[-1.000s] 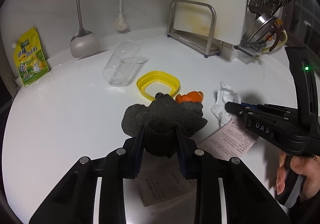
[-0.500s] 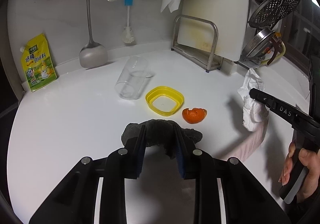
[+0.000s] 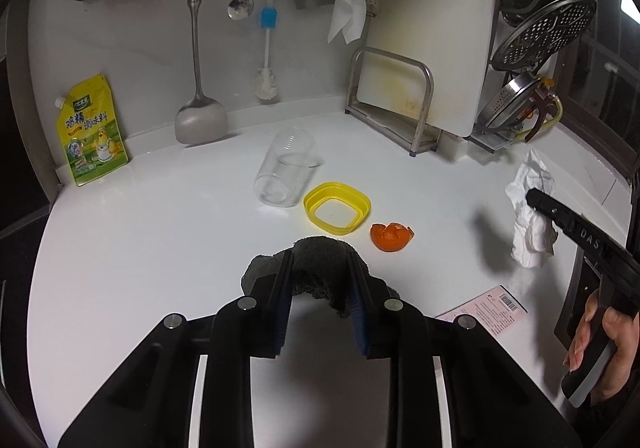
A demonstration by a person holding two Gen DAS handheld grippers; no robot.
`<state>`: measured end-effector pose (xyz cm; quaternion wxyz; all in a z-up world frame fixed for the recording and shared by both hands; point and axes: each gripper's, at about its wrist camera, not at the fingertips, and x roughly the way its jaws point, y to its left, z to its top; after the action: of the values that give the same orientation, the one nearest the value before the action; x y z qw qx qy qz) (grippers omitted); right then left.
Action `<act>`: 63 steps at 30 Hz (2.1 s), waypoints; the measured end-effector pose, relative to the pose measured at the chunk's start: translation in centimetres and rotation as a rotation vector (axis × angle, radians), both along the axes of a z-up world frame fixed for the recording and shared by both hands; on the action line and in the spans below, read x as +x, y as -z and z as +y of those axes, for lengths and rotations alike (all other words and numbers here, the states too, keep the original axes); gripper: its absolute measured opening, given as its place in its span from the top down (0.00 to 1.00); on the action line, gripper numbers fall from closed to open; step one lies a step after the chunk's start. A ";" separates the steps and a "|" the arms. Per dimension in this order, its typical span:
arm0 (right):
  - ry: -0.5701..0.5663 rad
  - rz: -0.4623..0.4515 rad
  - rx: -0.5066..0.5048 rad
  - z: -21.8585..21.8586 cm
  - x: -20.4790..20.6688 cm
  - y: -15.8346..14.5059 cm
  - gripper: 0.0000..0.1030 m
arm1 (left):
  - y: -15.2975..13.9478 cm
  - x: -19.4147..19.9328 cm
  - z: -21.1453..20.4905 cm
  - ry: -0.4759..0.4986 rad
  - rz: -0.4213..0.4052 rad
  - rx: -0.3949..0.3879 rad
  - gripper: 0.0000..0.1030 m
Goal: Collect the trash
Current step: 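Carry the sock and tissue over the grey bin with both grippers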
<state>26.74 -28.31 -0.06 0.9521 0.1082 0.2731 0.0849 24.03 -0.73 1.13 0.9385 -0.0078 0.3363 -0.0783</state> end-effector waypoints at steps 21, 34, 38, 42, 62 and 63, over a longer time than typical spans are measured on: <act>0.023 0.008 0.008 3.0 -18.8 0.0 0.93 | -1.7 -15.1 2.3 0.036 -0.049 0.005 0.76; 0.055 0.068 0.018 5.2 -28.6 3.3 0.93 | 0.1 -22.8 0.7 0.117 -0.031 0.022 0.76; 0.057 0.092 0.016 5.5 -30.4 4.5 0.93 | 0.8 -24.5 -0.3 0.125 -0.039 0.039 0.76; 0.069 0.113 0.010 5.4 -31.8 5.8 0.93 | 2.0 -25.6 -1.4 0.146 -0.016 0.042 0.76; 0.079 0.218 0.050 4.8 -34.5 11.1 0.93 | 8.6 -26.7 -4.6 0.182 0.106 0.053 0.76; 0.079 0.222 0.050 4.8 -34.5 11.3 0.93 | 8.8 -26.7 -4.7 0.181 0.109 0.056 0.76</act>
<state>-7.72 -23.50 -11.36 0.9157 0.1515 0.3700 0.0416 -2.70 -5.41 -7.70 0.9077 0.0449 0.3882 -0.1530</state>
